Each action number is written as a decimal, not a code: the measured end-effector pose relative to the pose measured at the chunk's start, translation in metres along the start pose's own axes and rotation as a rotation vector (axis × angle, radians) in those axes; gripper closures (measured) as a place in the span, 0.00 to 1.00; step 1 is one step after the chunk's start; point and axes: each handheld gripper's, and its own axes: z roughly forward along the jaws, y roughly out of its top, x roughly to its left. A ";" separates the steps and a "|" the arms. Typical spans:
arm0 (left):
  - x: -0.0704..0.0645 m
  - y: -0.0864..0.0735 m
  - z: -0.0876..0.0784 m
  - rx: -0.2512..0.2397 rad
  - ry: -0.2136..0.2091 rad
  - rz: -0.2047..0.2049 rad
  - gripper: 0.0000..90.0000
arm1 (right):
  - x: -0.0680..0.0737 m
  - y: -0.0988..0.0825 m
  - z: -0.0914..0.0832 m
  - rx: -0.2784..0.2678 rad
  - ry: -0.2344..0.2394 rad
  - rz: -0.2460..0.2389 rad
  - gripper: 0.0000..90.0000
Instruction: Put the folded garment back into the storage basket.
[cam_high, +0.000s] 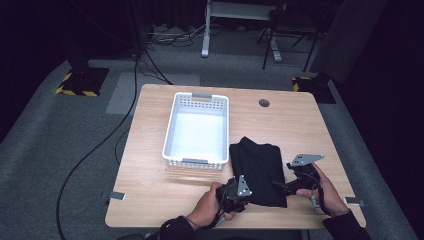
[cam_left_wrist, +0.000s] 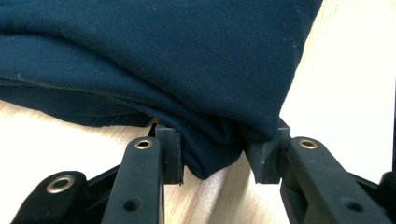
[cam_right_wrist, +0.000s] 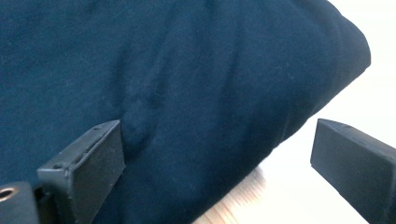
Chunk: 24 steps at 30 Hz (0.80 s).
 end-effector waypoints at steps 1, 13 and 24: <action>0.000 0.000 0.000 0.000 0.000 0.000 0.69 | 0.000 0.001 0.001 0.001 -0.001 0.003 0.04; -0.001 0.000 0.001 0.000 0.000 -0.001 0.69 | 0.001 0.005 0.014 0.034 -0.017 0.016 0.02; 0.000 0.001 0.001 0.000 -0.003 0.005 0.69 | -0.006 0.001 0.026 0.045 0.031 0.103 0.01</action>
